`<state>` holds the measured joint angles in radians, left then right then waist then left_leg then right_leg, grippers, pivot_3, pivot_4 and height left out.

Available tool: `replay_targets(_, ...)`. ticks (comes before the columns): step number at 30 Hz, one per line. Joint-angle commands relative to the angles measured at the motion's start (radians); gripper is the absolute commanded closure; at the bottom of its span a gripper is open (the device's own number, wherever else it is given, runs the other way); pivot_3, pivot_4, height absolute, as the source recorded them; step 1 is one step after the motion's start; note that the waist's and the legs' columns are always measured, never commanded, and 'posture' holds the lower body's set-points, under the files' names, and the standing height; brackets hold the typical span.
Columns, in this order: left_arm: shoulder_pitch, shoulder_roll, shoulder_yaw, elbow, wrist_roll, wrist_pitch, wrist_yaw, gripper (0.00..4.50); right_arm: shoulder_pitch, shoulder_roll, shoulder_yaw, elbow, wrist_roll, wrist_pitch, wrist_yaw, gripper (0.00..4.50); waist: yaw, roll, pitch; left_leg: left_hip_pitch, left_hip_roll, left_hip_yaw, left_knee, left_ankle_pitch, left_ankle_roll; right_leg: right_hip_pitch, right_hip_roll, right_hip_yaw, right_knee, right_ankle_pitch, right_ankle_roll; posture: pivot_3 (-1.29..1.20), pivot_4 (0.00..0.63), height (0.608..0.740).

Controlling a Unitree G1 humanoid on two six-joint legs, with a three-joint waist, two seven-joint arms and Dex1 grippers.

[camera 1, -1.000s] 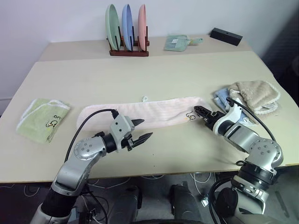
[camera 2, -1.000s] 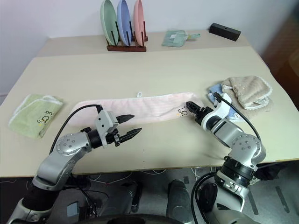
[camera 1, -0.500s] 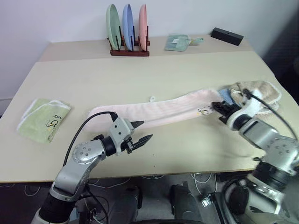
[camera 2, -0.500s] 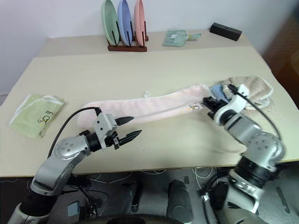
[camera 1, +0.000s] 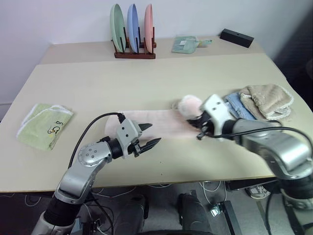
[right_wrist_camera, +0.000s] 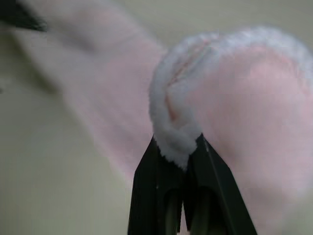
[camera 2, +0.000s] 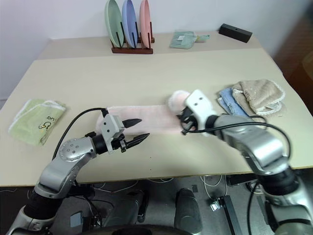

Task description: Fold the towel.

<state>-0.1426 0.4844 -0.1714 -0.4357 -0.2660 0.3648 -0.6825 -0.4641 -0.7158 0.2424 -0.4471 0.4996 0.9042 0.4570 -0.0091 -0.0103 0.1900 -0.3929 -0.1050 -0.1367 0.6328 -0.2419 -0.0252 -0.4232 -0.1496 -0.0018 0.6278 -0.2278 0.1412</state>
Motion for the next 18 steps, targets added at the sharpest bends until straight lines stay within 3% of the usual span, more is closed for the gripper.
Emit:
replay_targets(1,0.027,0.003,0.024,-0.061,-0.007,0.011,0.022,1.61,-0.033,0.044,0.089,0.049,-0.112,-0.066,0.008,4.44,0.000,0.000,0.000,0.000,0.000,-0.001,0.000,0.000,0.000,0.000,0.000,0.000,0.000,0.000,0.000,0.00,0.150,0.737)
replay_targets(5,0.054,0.014,0.038,-0.087,-0.009,0.024,0.033,1.61,-0.037,0.089,0.106,0.089,-0.165,-0.086,0.020,4.44,0.001,0.000,0.000,0.000,-0.001,-0.002,0.000,0.000,0.000,0.000,0.000,0.000,0.000,0.000,0.000,0.00,0.150,0.737)
replay_targets(6,0.058,0.016,0.041,-0.092,-0.009,0.028,0.036,1.61,-0.033,0.092,0.105,0.093,-0.168,-0.091,0.034,4.20,0.001,0.000,0.000,0.000,-0.001,-0.002,0.000,0.000,0.000,0.000,0.000,0.000,0.000,0.000,0.000,0.00,0.150,0.737)
replay_targets(10,0.066,0.019,0.051,-0.101,-0.012,0.040,0.044,1.61,-0.007,0.088,0.066,0.061,-0.158,-0.116,0.092,2.72,0.001,0.000,0.000,0.000,-0.001,-0.002,0.000,0.000,0.000,0.000,0.000,0.000,0.000,0.000,0.000,0.00,0.150,0.737)
replay_targets(14,0.068,0.020,0.066,-0.098,-0.017,0.047,0.050,1.61,0.036,0.059,-0.022,-0.010,-0.123,-0.181,0.166,0.70,0.003,0.000,0.000,0.000,-0.001,-0.002,0.000,0.000,0.000,0.000,0.000,0.000,0.000,0.000,0.000,0.00,0.150,0.737)
replay_targets(18,0.065,0.016,0.127,-0.073,-0.041,0.057,0.067,1.61,0.062,0.060,-0.189,-0.015,-0.033,-0.189,0.202,0.70,0.003,0.000,0.000,0.000,-0.001,-0.002,0.000,0.000,0.000,0.000,0.000,0.000,0.000,0.000,0.000,0.00,0.150,0.737)
